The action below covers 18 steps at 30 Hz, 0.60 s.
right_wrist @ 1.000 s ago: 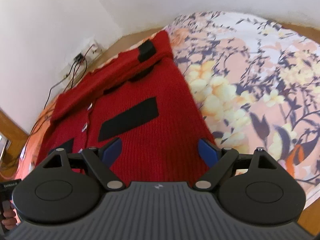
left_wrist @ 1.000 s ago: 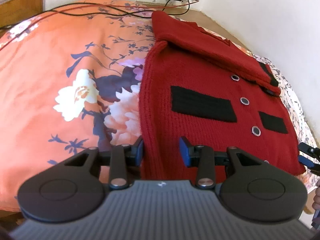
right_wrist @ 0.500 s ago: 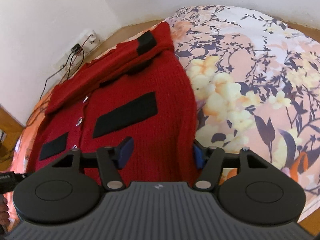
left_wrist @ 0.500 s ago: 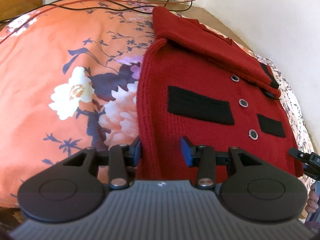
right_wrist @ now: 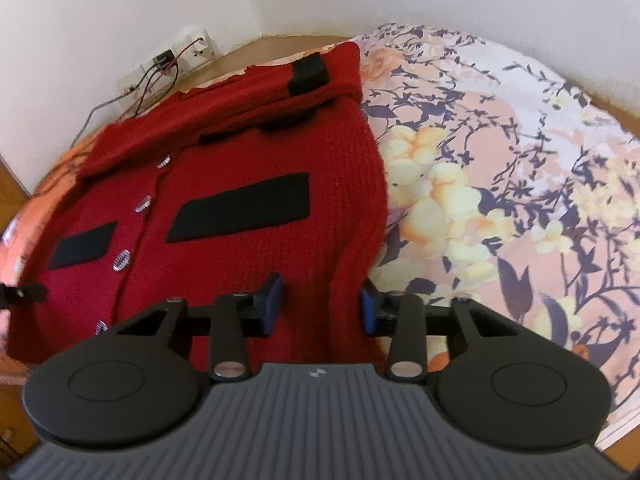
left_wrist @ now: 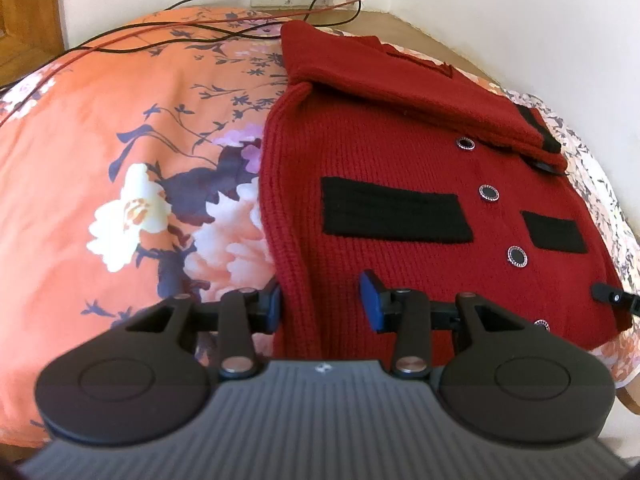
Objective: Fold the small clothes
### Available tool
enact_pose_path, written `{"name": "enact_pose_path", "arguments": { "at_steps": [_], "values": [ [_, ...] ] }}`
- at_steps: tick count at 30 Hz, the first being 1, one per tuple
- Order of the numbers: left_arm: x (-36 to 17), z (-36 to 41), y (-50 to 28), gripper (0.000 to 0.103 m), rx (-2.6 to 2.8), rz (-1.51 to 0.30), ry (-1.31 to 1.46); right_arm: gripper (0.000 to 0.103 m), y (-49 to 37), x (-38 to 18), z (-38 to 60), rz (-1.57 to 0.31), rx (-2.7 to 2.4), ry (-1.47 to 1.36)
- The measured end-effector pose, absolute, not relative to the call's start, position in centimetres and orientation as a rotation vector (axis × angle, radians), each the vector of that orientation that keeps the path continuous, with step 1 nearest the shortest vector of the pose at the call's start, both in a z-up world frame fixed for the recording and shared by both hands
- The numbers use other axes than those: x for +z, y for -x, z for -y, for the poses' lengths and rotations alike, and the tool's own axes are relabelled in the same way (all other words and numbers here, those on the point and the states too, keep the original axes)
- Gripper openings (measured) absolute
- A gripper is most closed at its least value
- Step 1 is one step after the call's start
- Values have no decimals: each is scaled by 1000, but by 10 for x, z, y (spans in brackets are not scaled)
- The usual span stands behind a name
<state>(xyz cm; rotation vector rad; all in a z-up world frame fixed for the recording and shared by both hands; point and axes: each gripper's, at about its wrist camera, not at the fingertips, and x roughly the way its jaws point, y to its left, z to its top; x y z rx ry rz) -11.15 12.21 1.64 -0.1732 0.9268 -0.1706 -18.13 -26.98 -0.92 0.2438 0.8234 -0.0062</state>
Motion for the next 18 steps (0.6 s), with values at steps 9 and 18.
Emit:
{"name": "enact_pose_path", "arguments": {
  "at_steps": [9,18],
  "values": [
    [23,-124,108,21,-152,-942,223,17,183,4,270,-797,-20,-263],
    [39,-138,109,10,-144,-902,351,15,177,27,264,-689,-47,-344]
  ]
}}
